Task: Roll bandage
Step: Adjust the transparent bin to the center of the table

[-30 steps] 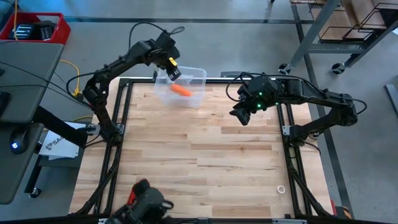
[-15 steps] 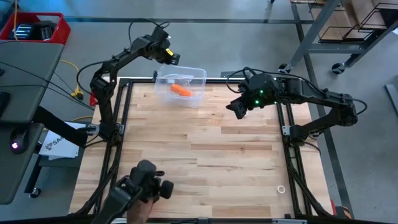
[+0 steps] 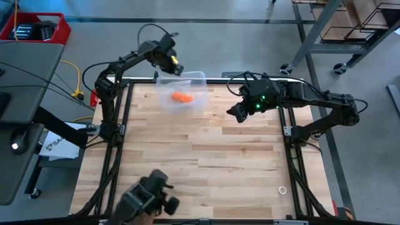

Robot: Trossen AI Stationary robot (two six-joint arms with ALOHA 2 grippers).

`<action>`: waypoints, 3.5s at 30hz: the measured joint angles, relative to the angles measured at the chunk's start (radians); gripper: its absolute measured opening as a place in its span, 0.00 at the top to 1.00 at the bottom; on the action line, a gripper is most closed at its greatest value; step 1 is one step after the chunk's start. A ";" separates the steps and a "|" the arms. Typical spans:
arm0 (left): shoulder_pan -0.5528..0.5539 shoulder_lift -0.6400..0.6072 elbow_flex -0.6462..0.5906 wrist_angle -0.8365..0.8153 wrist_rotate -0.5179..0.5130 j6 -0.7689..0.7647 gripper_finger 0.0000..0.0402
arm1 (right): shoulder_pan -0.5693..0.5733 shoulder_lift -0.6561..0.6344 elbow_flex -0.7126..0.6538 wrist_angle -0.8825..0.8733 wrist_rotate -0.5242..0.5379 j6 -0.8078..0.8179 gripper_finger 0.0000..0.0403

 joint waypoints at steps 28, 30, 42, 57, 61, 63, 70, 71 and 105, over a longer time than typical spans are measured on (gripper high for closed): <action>-0.652 -0.089 -0.001 0.217 -0.067 -0.223 1.00 | 0.452 -0.070 -0.001 -0.184 0.505 0.373 0.59; -0.643 -0.136 -0.001 0.215 -0.064 -0.181 1.00 | 0.462 -0.080 -0.001 -0.203 0.532 0.372 0.59; -0.766 -0.704 -0.555 0.228 0.012 -0.202 1.00 | 0.602 -0.074 -0.003 -0.423 0.520 0.539 0.77; -0.773 -0.782 -0.824 0.133 0.046 -0.466 1.00 | 0.548 -0.070 -0.625 0.300 0.170 0.778 1.00; -0.776 -0.708 -0.830 0.227 0.092 -0.462 1.00 | 0.480 -0.070 -0.691 0.400 0.233 0.795 1.00; -0.786 -0.678 -0.830 0.273 0.147 -0.472 1.00 | 0.440 -0.070 -0.718 0.436 0.235 0.788 1.00; -0.860 -0.609 -0.829 0.417 0.219 -0.546 1.00 | 0.319 -0.070 -0.748 0.507 0.222 0.690 1.00; -0.868 -0.601 -0.830 0.427 0.219 -0.559 1.00 | 0.303 -0.070 -0.748 0.507 0.219 0.680 1.00; -0.779 -0.730 -0.829 0.300 0.122 -0.198 1.00 | 0.198 -0.208 -0.746 0.304 0.002 0.617 1.00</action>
